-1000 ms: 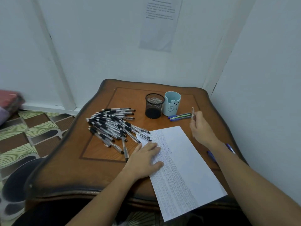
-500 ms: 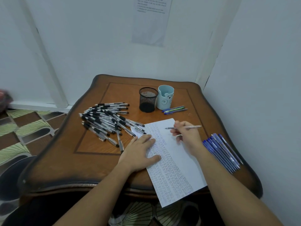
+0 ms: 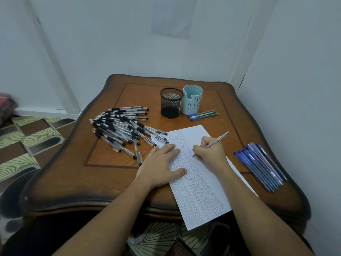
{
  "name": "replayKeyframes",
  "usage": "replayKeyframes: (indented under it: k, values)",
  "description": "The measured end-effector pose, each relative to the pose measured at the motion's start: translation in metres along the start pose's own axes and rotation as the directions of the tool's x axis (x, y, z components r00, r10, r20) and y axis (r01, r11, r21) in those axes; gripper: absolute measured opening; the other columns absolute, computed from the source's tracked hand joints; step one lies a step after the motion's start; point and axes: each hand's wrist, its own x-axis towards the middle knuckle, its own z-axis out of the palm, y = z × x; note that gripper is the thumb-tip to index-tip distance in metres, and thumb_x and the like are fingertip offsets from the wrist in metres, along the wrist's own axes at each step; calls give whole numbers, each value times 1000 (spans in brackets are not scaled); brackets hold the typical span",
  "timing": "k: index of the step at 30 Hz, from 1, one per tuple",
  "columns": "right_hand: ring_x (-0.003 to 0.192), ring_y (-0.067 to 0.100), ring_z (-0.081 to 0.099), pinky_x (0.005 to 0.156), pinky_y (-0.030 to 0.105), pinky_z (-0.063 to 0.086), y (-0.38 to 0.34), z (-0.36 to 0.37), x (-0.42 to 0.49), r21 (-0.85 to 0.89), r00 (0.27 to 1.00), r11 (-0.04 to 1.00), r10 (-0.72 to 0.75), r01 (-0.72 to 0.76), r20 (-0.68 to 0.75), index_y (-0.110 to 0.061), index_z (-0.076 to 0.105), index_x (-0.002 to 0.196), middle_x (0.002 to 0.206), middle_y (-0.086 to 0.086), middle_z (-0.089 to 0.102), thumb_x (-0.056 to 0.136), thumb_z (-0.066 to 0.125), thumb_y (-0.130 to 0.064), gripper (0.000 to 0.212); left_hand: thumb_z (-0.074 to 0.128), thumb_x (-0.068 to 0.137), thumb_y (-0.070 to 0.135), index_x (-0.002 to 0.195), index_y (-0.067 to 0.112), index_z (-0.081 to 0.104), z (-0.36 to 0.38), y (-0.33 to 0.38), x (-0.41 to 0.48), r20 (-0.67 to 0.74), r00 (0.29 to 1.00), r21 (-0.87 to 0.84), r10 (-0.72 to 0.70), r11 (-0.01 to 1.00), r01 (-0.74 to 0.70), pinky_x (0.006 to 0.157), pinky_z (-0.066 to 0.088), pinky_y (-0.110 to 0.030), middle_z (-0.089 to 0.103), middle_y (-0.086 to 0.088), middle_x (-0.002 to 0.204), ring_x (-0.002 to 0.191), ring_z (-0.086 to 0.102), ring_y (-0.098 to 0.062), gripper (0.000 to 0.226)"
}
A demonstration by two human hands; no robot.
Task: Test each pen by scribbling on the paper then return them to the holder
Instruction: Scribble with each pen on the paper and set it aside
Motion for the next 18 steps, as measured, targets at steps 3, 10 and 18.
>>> replayKeyframes:
  k: [3,10,18]
  values:
    - [54,21,55,62,48,51,1,1,-1,-9,999,1000,-28,28,18,-22,41,49,53,2,41,75,72,-3,44,36,77,75,150,30,31,1,-1,0,-5,1000,-2,0,1000,0,117,1,-30,22,9,159,144,15,-5,85]
    - [51,15,55,59,38,46,0,2,-3,-68,996,994,-87,89,29,-22,40,51,51,0,39,77,70,-2,44,37,78,75,149,30,32,1,-1,1,-3,1000,-3,-1,1000,1,117,2,-31,22,10,159,144,17,-5,84]
    - [47,7,56,57,34,45,-3,2,-4,-71,996,994,-79,81,33,-16,38,56,51,-1,38,79,68,1,42,36,78,75,149,30,32,-1,0,1,4,1000,-18,-2,1000,2,117,2,-31,22,10,159,143,18,-5,85]
